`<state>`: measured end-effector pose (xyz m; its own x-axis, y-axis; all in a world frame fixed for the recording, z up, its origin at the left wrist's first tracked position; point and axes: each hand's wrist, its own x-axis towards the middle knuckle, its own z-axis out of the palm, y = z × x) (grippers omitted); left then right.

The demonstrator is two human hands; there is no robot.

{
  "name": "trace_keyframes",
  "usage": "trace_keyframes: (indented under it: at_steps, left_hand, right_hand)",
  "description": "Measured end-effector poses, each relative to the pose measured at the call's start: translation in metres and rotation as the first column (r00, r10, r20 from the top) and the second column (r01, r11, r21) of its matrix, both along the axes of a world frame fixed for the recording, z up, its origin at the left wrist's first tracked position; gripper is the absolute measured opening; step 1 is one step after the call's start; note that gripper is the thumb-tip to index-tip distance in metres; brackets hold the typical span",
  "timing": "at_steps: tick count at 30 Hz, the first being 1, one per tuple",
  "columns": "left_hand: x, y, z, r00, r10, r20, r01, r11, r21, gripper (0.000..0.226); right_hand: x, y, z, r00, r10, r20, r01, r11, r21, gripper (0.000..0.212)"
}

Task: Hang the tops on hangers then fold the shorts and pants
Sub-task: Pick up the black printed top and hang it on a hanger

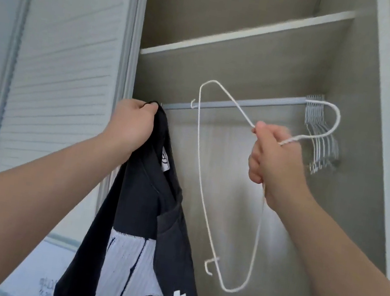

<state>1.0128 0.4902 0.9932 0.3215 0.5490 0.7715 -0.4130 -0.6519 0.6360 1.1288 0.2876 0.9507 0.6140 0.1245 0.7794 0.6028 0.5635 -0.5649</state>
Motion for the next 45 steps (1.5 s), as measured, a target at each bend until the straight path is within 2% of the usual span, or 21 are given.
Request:
trace_keyframes:
  at_steps: [6, 9, 15, 20, 22, 24, 27, 32, 35, 39, 41, 45]
  left_hand:
    - [-0.1, -0.082, -0.004, 0.971, 0.236, 0.032, -0.236, 0.972, -0.007, 0.026]
    - [-0.144, -0.127, -0.018, 0.922, 0.385, 0.03, -0.385, 0.923, -0.017, 0.036]
    - [-0.223, -0.202, -0.053, 0.784, 0.616, -0.076, -0.619, 0.785, -0.022, 0.04]
    - [-0.285, -0.253, -0.075, 0.674, 0.728, -0.127, -0.736, 0.676, -0.028, 0.051]
    - [-0.306, -0.271, -0.084, 0.618, 0.771, -0.156, -0.783, 0.621, -0.029, 0.042]
    - [-0.326, -0.286, -0.098, 0.584, 0.786, -0.204, -0.806, 0.591, -0.036, 0.026]
    - [-0.357, -0.301, -0.131, 0.568, 0.76, -0.316, -0.813, 0.579, -0.068, 0.019]
    - [-0.403, -0.321, -0.21, 0.473, 0.76, -0.446, -0.867, 0.492, -0.081, 0.034]
    - [-0.425, -0.339, -0.26, 0.489, 0.703, -0.517, -0.855, 0.503, -0.124, 0.039]
    - [-0.446, -0.364, -0.322, 0.512, 0.662, -0.547, -0.848, 0.491, -0.199, 0.043]
    - [-0.451, -0.374, -0.349, 0.5, 0.654, -0.568, -0.852, 0.489, -0.188, 0.041]
    - [-0.453, -0.394, -0.394, 0.381, 0.681, -0.626, -0.88, 0.475, -0.019, 0.033]
  right_hand:
    - [-0.05, -0.042, -0.018, 0.974, 0.222, 0.032, -0.222, 0.975, -0.02, 0.028]
    - [-0.078, -0.075, -0.042, 0.934, 0.353, 0.048, -0.353, 0.935, -0.015, 0.032]
    - [-0.132, -0.133, -0.09, 0.805, 0.593, -0.031, -0.593, 0.805, -0.017, 0.04]
    - [-0.166, -0.164, -0.12, 0.653, 0.752, -0.088, -0.756, 0.653, -0.028, 0.04]
    - [-0.18, -0.172, -0.132, 0.603, 0.792, -0.095, -0.798, 0.6, -0.059, 0.04]
    - [-0.196, -0.178, -0.148, 0.555, 0.825, -0.104, -0.831, 0.548, -0.092, 0.039]
    - [-0.215, -0.189, -0.182, 0.511, 0.849, -0.13, -0.858, 0.494, -0.142, 0.035]
    - [-0.241, -0.212, -0.25, 0.398, 0.887, -0.233, -0.914, 0.363, -0.179, 0.028]
    - [-0.256, -0.228, -0.293, 0.349, 0.87, -0.348, -0.93, 0.277, -0.242, 0.035]
    - [-0.271, -0.248, -0.347, 0.344, 0.818, -0.461, -0.918, 0.191, -0.347, 0.036]
    - [-0.277, -0.258, -0.371, 0.353, 0.801, -0.484, -0.9, 0.15, -0.408, 0.036]
    - [-0.28, -0.275, -0.401, 0.414, 0.777, -0.474, -0.852, 0.148, -0.503, 0.033]
